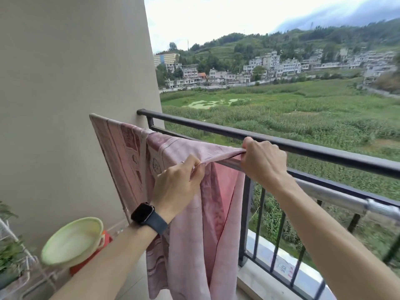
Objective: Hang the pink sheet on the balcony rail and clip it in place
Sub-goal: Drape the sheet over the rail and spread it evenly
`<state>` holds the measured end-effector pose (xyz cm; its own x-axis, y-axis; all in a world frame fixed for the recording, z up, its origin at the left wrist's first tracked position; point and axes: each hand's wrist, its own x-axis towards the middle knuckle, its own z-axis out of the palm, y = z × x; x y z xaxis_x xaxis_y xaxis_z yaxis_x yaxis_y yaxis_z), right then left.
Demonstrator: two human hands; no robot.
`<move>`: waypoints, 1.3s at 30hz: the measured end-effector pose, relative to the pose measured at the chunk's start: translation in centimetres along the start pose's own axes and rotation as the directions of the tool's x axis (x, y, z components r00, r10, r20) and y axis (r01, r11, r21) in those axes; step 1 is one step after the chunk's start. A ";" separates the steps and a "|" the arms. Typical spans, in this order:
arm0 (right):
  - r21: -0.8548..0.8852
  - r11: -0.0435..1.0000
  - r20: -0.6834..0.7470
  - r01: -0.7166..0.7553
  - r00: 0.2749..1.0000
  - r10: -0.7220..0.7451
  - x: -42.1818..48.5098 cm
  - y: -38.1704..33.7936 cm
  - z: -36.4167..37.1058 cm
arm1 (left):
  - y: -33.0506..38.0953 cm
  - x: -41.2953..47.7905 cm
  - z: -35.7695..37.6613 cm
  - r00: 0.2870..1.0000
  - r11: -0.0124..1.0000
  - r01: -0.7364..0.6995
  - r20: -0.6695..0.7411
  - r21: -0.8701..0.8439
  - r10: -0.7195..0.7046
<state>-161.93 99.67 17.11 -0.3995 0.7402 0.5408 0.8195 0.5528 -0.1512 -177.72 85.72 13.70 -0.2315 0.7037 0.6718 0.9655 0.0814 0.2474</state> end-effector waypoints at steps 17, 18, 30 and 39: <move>0.129 0.990 -0.184 -0.054 0.980 0.077 -9.3 11.0 -11.0 | 16.9 -7.0 -0.9 0.975 0.959 -0.103 -0.166 0.265 0.150; 0.136 0.989 -0.247 -0.049 0.965 0.082 -9.6 11.8 -10.9 | 17.9 -6.9 -0.7 0.967 0.965 -0.114 -0.196 0.238 0.163; 0.124 0.987 -0.288 -0.106 0.948 0.138 -12.2 21.9 -15.8 | 30.5 -6.5 -1.3 0.969 0.970 -0.145 -0.172 0.196 0.180; 0.141 0.990 -0.160 0.009 0.987 0.014 -14.6 31.6 -20.9 | 40.3 -5.9 -0.1 0.970 0.919 -0.050 -0.199 0.392 0.138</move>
<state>-121.63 98.28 21.75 -0.3168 0.6770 0.6642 0.7499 0.6077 -0.2617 -137.47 84.80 19.77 -0.1154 0.5539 0.8246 0.9453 0.3163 -0.0801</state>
